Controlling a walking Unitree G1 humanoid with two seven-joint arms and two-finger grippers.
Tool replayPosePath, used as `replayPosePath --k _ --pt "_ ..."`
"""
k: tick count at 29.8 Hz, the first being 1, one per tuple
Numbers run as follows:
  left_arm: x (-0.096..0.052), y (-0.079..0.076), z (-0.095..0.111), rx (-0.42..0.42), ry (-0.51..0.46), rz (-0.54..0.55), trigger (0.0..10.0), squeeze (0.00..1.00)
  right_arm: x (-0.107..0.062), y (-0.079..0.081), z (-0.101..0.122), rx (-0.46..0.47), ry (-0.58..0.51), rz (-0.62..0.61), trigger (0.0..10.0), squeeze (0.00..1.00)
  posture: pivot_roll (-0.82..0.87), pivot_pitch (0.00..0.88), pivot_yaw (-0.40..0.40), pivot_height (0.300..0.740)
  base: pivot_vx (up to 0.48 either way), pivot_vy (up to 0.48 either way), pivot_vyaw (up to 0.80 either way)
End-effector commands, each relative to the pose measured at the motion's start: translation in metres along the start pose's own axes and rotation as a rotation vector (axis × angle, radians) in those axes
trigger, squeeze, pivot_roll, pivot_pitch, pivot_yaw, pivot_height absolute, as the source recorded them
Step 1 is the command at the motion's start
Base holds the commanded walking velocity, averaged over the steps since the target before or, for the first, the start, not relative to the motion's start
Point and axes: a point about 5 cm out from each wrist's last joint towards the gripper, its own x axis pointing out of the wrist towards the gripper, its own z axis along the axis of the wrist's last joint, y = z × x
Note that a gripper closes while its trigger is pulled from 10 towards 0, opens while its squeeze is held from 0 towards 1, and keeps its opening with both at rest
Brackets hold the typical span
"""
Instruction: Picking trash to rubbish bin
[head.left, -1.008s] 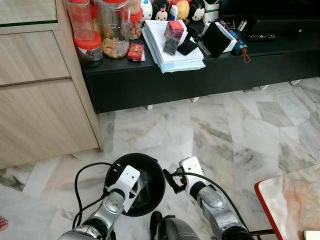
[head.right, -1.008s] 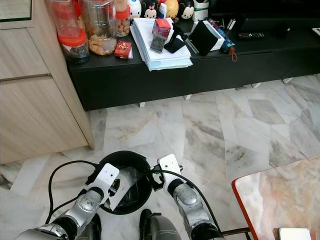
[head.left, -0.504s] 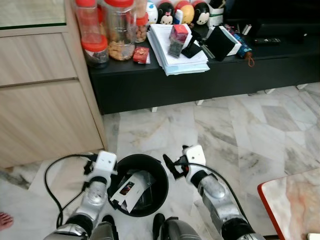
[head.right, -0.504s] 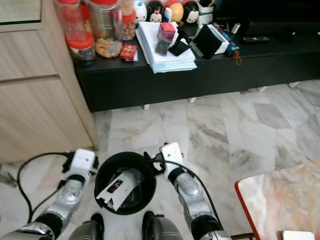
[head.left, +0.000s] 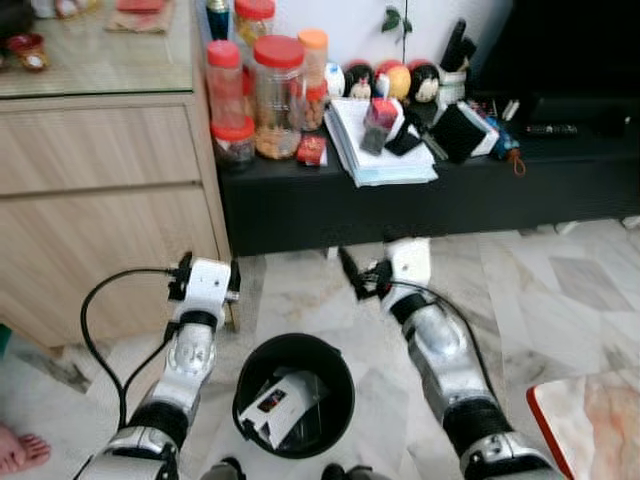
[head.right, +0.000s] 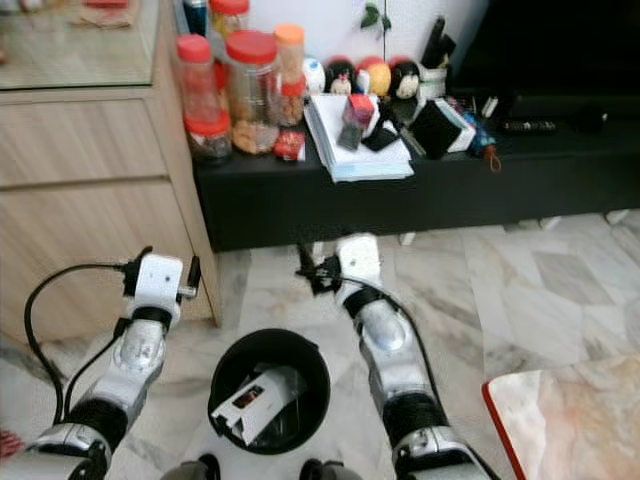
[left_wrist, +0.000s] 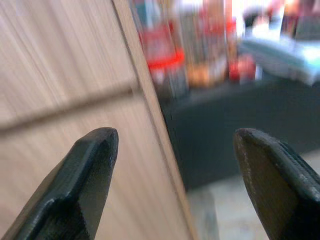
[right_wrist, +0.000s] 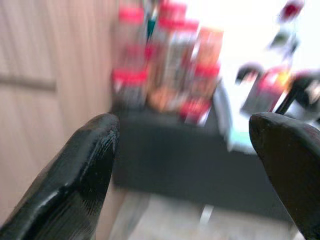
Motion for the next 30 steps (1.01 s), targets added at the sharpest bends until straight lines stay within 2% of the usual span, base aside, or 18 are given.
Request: replayPosePath --k 1,3,9,25,30 --pt "0.004 -0.007 0.010 -0.032 -0.044 -0.006 10.0 0.00 0.002 -0.010 0.010 -0.004 -0.043 -0.039 10.0 0.00 0.10 0.005 -0.123 0.740 0.000 0.000 0.00" --pt "0.005 -0.014 0.016 -0.058 -0.066 -0.003 10.0 0.00 0.004 -0.016 0.016 -0.016 -0.068 -0.052 10.0 0.00 0.10 0.002 -0.123 0.740 0.000 0.000 0.00" --pt "0.000 -0.024 0.017 -0.052 -0.083 -0.040 10.0 0.00 0.002 -0.023 0.017 -0.007 -0.077 -0.091 10.0 0.00 0.10 0.000 -0.125 0.740 0.000 0.000 0.00" --pt "0.002 -0.028 0.023 -0.054 -0.103 -0.052 10.0 0.00 0.002 -0.022 0.017 0.011 -0.081 -0.113 10.0 0.00 0.09 0.005 -0.127 0.740 0.000 0.000 0.00" --pt "0.003 -0.030 0.026 -0.052 -0.111 -0.054 10.0 0.00 0.002 -0.022 0.016 0.011 -0.080 -0.114 10.0 0.00 0.09 0.032 -0.132 0.740 0.000 0.000 0.00"
